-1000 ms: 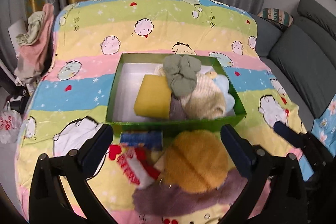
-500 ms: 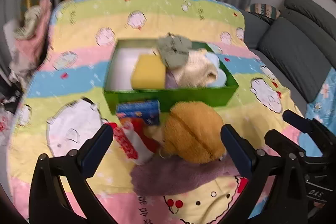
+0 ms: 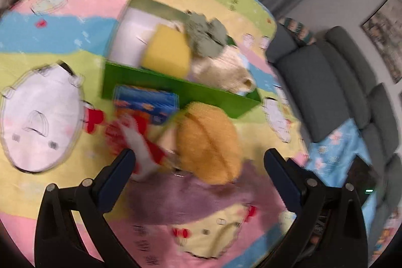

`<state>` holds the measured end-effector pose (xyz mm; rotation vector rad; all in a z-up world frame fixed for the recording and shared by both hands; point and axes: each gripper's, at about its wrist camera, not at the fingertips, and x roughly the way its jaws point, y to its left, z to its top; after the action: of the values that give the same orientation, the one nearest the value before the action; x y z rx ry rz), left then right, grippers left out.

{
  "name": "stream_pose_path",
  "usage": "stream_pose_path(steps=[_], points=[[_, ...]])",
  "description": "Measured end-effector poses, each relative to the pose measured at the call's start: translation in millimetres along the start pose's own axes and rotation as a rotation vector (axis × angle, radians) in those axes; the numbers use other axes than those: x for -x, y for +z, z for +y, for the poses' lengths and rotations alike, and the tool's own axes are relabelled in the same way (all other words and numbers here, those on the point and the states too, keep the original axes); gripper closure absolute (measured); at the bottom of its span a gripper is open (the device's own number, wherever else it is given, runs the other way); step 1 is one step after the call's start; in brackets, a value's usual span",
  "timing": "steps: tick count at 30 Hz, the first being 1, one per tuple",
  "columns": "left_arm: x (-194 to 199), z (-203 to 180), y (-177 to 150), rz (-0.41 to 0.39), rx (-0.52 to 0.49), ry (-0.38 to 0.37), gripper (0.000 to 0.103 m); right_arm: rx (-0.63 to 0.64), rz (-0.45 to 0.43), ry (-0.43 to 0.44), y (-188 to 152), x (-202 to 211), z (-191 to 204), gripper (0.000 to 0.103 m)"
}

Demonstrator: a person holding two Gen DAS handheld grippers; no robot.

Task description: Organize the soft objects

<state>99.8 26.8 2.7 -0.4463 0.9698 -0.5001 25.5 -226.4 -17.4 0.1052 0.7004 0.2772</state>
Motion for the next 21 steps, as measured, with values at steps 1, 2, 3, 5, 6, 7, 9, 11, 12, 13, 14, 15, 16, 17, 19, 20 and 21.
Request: stream_pose_path(steps=[1,2,3,5,6,7,9,11,12,13,14,15,16,17,19,20,21], points=[[-3.4,-0.1,-0.7,0.013,0.009,-0.029,0.001,0.000,0.008,0.005,-0.9,-3.1,-0.6,0.027],[-6.5,-0.8,-1.3,0.023,0.017,-0.048,0.001,0.001,0.016,0.009,-1.6,-6.8,-1.4,0.027],[-9.5,-2.4,-1.9,0.030,0.021,-0.059,0.001,0.004,0.025,0.015,-2.3,-10.6,-2.0,0.027],[-16.1,-6.3,-2.5,0.043,0.019,-0.072,0.001,0.007,0.038,0.030,-3.8,-16.1,-1.9,0.027],[-19.6,-8.9,-3.2,0.051,0.018,-0.081,0.001,0.010,0.044,0.041,-4.6,-19.0,-1.4,0.027],[-21.0,-8.6,-3.5,0.057,0.021,-0.091,0.002,0.011,0.050,0.051,-4.9,-21.7,-1.4,0.027],[-25.7,-8.6,-2.4,0.071,0.029,-0.118,0.002,0.014,0.060,0.070,-5.0,-26.6,-1.5,0.027],[-30.8,-9.7,-4.1,0.085,0.038,-0.134,0.003,0.010,0.073,0.082,-3.5,-34.6,-1.7,0.027],[-33.4,-10.3,-4.5,0.092,0.040,-0.141,0.003,0.005,0.077,0.086,-3.0,-37.8,-2.2,0.027],[-34.9,-10.3,-4.6,0.096,0.043,-0.144,0.003,-0.003,0.083,0.094,-1.8,-41.9,-3.3,0.027],[-35.9,-9.0,-5.1,0.096,0.047,-0.147,0.003,-0.010,0.088,0.101,-0.8,-45.8,-4.4,0.027],[-37.3,-9.6,-5.1,0.095,0.050,-0.154,0.003,-0.014,0.091,0.110,0.2,-48.9,-4.7,0.027],[-38.0,-9.8,-4.7,0.095,0.051,-0.161,0.004,-0.016,0.098,0.118,1.4,-53.4,-5.1,0.027],[-39.1,-9.3,-3.8,0.096,0.053,-0.167,0.005,-0.016,0.103,0.121,2.1,-56.3,-5.4,0.027],[-42.4,-9.7,-2.4,0.099,0.060,-0.181,0.006,-0.011,0.115,0.138,4.2,-63.6,-5.1,0.027],[-41.8,-6.9,-1.1,0.101,0.062,-0.181,0.006,-0.010,0.119,0.141,5.1,-67.0,-5.0,0.027],[-43.5,-7.1,-0.6,0.101,0.061,-0.167,0.006,-0.011,0.121,0.145,6.1,-69.4,-5.3,0.027]])
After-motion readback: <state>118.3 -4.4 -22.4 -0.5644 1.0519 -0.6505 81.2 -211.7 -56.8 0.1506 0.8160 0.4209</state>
